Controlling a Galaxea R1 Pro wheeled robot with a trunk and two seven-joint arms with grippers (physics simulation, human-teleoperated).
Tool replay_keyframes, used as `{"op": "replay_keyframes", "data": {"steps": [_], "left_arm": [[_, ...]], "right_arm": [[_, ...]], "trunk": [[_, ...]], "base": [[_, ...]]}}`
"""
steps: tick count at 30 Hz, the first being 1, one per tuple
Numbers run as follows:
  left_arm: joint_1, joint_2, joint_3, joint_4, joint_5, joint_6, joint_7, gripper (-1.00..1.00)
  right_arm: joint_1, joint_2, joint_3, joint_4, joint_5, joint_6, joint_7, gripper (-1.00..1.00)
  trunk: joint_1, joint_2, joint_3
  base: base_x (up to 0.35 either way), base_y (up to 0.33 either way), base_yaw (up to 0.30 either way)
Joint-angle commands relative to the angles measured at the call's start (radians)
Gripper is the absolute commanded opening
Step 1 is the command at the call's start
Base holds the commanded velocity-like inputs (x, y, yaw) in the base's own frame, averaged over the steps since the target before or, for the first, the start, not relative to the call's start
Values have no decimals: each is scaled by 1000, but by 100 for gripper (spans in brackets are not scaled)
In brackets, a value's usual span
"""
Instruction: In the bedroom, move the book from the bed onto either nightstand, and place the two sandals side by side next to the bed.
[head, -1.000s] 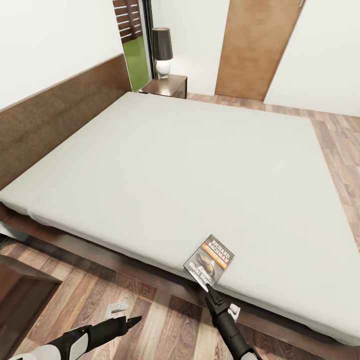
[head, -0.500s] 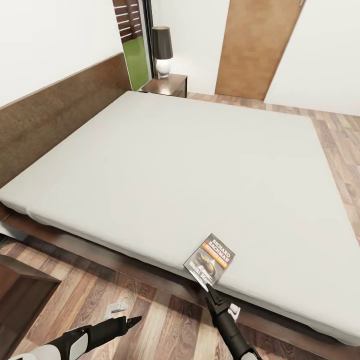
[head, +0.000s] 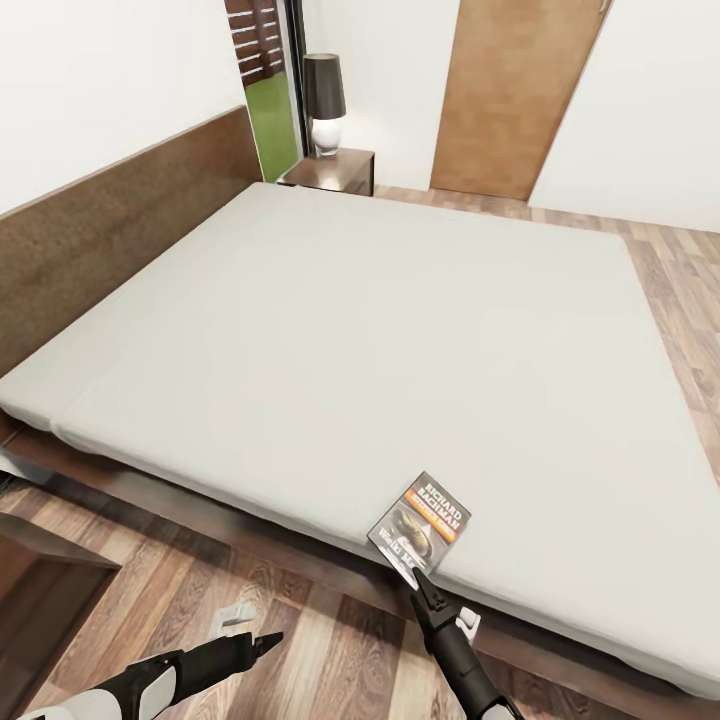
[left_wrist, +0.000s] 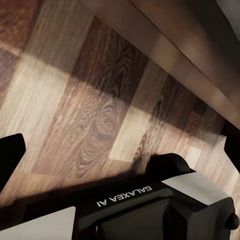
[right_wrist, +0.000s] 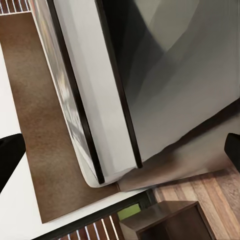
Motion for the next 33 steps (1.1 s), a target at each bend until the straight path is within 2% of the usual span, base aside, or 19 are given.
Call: {"op": "replay_keyframes", "data": {"steps": [1, 25, 26, 33], "left_arm": [[0, 0, -8, -1, 10, 3, -2, 100], [0, 0, -8, -1, 10, 3, -2, 100], [0, 0, -8, -1, 10, 3, -2, 100], [0, 0, -8, -1, 10, 3, -2, 100]], "right_arm": [[0, 0, -2, 0, -7, 10, 3, 100], [0, 1, -2, 0, -7, 9, 0, 100], [0, 1, -2, 0, -7, 9, 0, -100], [0, 0, -2, 0, -7, 10, 1, -100]], "trunk": [[0, 0, -1], [0, 0, -1], [0, 0, -1], [0, 0, -1]], "base": [[0, 0, 0], [13, 0, 0], [0, 0, 0], [0, 0, 0]]}}
